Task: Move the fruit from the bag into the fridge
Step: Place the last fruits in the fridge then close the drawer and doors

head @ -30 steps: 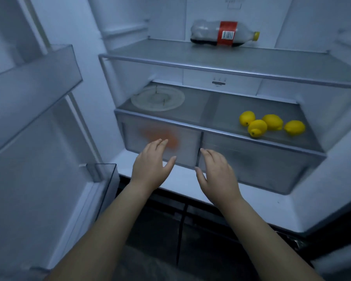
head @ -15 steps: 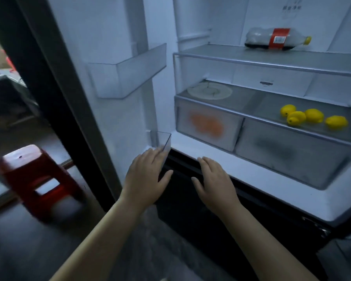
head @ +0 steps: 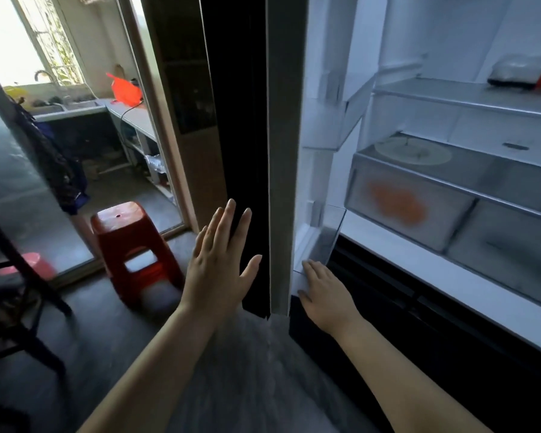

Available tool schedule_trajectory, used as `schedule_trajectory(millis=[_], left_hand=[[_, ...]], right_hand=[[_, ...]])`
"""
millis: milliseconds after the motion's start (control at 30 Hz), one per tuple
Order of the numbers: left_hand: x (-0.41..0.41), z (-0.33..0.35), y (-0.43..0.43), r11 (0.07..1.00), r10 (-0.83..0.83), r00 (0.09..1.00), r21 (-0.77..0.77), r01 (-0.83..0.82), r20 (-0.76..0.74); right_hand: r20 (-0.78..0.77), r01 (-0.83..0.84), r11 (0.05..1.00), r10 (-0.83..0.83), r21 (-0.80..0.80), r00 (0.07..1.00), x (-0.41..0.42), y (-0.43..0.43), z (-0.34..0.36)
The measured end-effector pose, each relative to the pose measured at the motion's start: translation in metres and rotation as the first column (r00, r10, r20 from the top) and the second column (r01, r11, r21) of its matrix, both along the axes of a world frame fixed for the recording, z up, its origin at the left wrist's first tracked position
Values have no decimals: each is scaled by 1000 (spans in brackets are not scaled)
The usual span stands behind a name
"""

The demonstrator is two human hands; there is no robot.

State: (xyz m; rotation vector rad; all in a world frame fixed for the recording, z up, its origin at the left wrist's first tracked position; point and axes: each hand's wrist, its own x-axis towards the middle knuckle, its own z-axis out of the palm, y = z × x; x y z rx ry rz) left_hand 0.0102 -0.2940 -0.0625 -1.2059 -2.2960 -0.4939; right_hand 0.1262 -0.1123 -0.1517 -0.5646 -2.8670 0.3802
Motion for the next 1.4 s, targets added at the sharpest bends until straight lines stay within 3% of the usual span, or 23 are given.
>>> schedule_trajectory(millis=[133, 333, 600, 700, 833, 933, 1067, 1233, 1400], left_hand=[[-26, 3, 7, 998, -67, 997, -18, 67, 27], [-55, 11, 35, 979, -204, 976, 5, 205, -72], [-62, -3, 73, 934, -334, 910, 43, 355, -246], [-54, -5, 84, 905, -382, 869, 63, 420, -316], [-43, -6, 103, 862, -453, 807, 44, 504, -378], [-28, -4, 119, 827, -505, 772, 41, 561, -386], [-9, 5, 139, 741, -614, 698, 37, 671, -368], [3, 10, 165, 589, -748, 575, 68, 806, -331], [4, 14, 202, 701, -685, 706, 101, 706, -179]], right_hand=[[114, 66, 997, -60, -50, 992, -12, -5, -14], [184, 159, 986, -164, 45, 969, -18, -6, -27], [61, 282, 959, -281, -6, 958, -4, 6, -38], [14, 333, 938, -334, -97, 943, 5, 7, -32], [-344, 262, 907, -374, -331, 861, 20, -2, -5], [-507, 383, 914, -394, -131, 767, 34, -12, 5], [-503, 347, 929, -240, 131, 830, 46, -2, 14], [-448, 344, 934, -267, 98, 853, 61, 33, 13], [-450, 380, 920, -298, 100, 842, 83, 73, 16]])
